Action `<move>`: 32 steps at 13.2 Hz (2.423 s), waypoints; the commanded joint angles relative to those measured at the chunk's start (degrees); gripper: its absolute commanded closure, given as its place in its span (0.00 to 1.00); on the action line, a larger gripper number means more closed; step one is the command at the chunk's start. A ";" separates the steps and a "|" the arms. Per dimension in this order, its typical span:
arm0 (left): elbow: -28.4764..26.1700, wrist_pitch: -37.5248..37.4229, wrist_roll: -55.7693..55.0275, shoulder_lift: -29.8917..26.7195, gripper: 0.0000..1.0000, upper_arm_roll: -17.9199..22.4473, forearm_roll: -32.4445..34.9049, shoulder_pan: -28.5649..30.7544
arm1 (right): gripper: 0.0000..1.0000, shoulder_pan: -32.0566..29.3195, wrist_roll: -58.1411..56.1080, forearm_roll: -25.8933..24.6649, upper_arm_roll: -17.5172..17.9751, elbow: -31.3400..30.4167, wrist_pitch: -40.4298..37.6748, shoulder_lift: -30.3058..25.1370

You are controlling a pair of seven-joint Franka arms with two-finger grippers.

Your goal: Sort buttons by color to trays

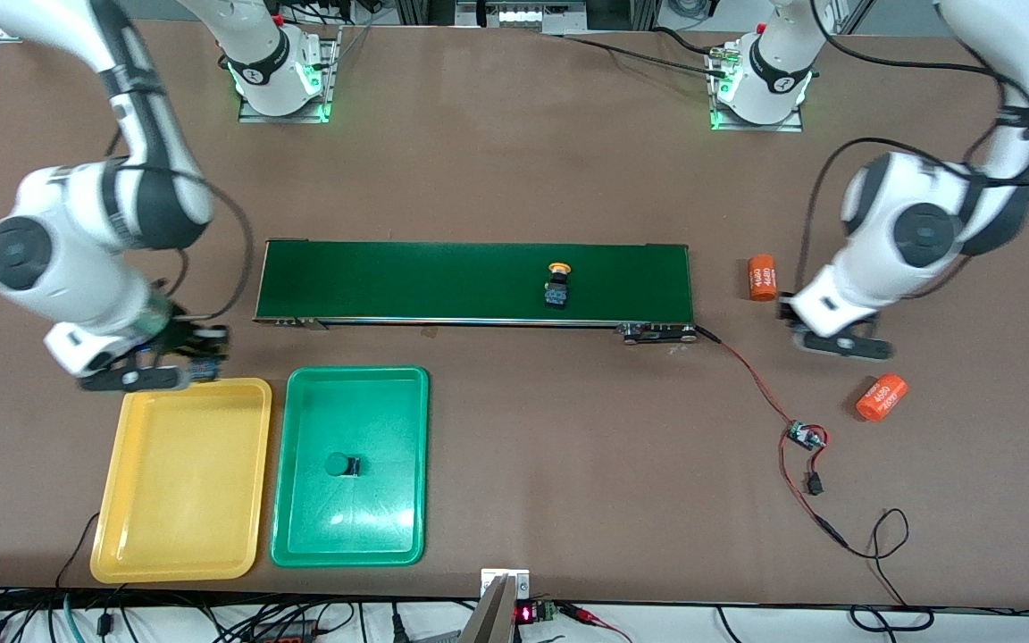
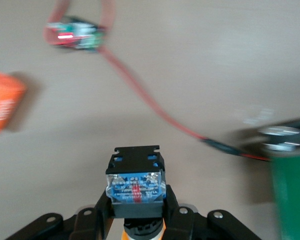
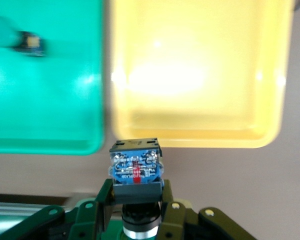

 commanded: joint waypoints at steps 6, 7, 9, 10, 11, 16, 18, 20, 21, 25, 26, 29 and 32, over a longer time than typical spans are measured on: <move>0.23 0.10 0.51 1.95 0.99 0.29 -18.56 -13.16 | 0.88 -7.24 -7.64 0.33 1.18 16.43 -0.29 18.39; 0.14 0.02 0.51 2.39 0.99 0.29 -19.11 -13.69 | 0.88 -7.33 -7.81 0.33 1.18 17.58 -0.21 19.62; -0.47 0.02 -2.89 3.18 0.99 0.29 -19.55 -14.83 | 0.88 -7.33 -7.81 0.24 1.18 19.25 0.75 21.65; -0.48 0.10 -6.57 3.19 0.99 0.38 -19.38 -15.97 | 0.88 -7.41 -7.90 0.24 1.09 19.69 1.54 22.44; -0.48 0.10 -8.52 3.19 0.99 0.38 -18.77 -16.85 | 0.88 -7.50 -7.90 0.15 1.09 19.87 2.07 22.88; -0.48 1.68 -8.71 4.32 0.96 0.55 -18.68 -17.04 | 0.88 -0.50 2.34 -0.02 1.26 19.87 -1.42 21.31; -0.48 1.86 -8.80 5.12 0.96 0.64 -17.54 -17.04 | 0.88 6.35 12.44 -0.11 0.91 20.05 -2.84 21.30; -0.48 2.03 -8.71 6.00 0.89 0.73 -15.87 -16.95 | 0.88 9.80 19.15 0.07 0.91 20.05 -2.14 22.09; -0.48 3.25 -8.80 6.09 0.36 0.82 -15.78 -16.95 | 0.88 10.60 20.30 0.15 0.91 20.05 -2.05 22.10; -0.04 3.18 -8.54 2.33 0.00 2.73 -15.86 -15.73 | 0.72 10.43 20.23 0.24 0.91 20.05 -1.96 22.53; 0.05 3.09 -8.19 0.57 0.00 5.10 -15.78 -14.76 | 0.55 10.34 20.05 0.24 0.91 20.05 -1.96 22.62; 0.05 0.38 -7.84 -1.38 0.00 8.73 -15.69 -10.38 | 0.25 10.34 19.87 0.24 0.91 20.05 -1.70 23.50; -2.83 -0.60 -0.04 -1.03 0.00 8.81 -15.69 -5.72 | 0.11 10.25 20.05 0.41 0.91 20.05 -2.05 23.15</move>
